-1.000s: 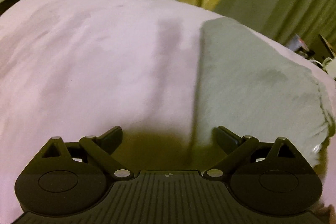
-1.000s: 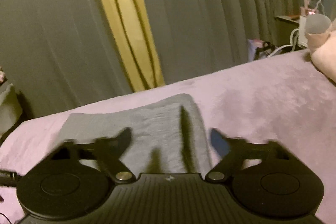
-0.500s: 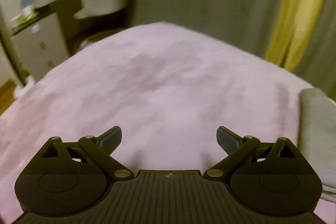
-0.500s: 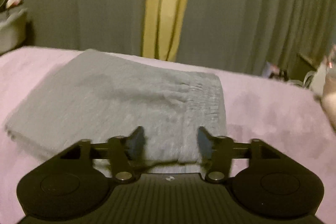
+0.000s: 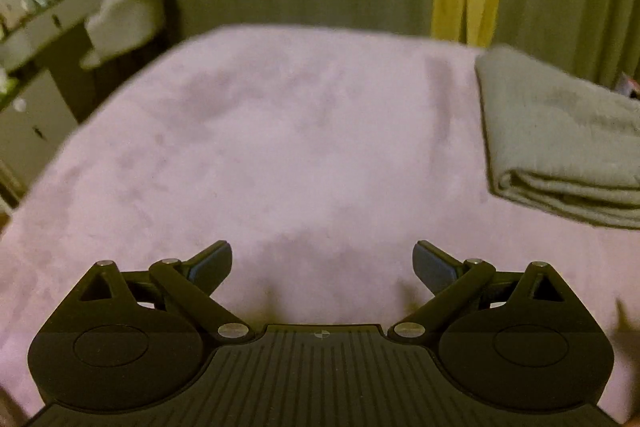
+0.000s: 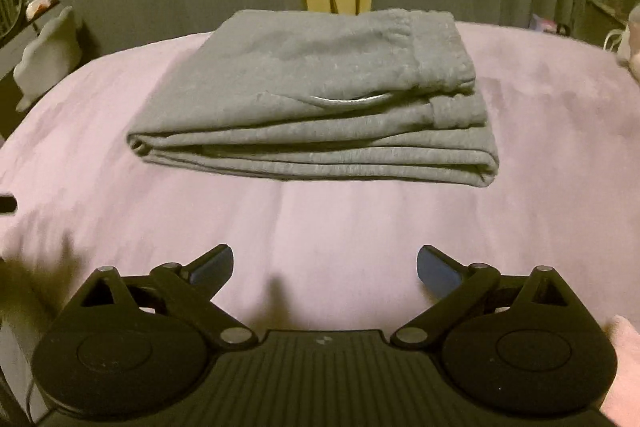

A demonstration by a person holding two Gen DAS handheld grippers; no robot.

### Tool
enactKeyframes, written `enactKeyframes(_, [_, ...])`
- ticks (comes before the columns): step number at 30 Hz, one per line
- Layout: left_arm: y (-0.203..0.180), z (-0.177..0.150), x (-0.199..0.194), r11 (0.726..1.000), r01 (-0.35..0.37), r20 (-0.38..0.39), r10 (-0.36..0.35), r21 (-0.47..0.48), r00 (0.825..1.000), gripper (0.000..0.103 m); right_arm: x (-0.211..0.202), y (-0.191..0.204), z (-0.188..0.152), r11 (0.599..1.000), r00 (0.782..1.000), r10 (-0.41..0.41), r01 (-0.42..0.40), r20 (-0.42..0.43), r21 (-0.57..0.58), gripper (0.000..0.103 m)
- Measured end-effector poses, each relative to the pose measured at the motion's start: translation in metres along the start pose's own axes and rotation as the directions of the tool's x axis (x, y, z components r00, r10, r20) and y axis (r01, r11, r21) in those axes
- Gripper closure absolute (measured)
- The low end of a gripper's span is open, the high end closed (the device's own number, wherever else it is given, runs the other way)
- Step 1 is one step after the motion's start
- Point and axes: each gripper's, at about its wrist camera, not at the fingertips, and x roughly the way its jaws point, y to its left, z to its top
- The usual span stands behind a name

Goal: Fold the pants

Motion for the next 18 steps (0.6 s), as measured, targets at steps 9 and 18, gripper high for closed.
enactKeyframes(9, [0.09,-0.008,-0.066,0.96,-0.15,0.055,0.167,-0.236,0.984,0.003,-0.011,-0.011,-0.009,0.989,0.989,-0.082,0.096,-0.123,0.116,0.004])
enactKeyframes(18, [0.023,-0.023,-0.067,0.992,0.126,-0.072,-0.127,-0.021,0.989,0.002,-0.031,0.012,-0.01,0.997,0.991,-0.064,0.067,-0.115,0.029,0.004])
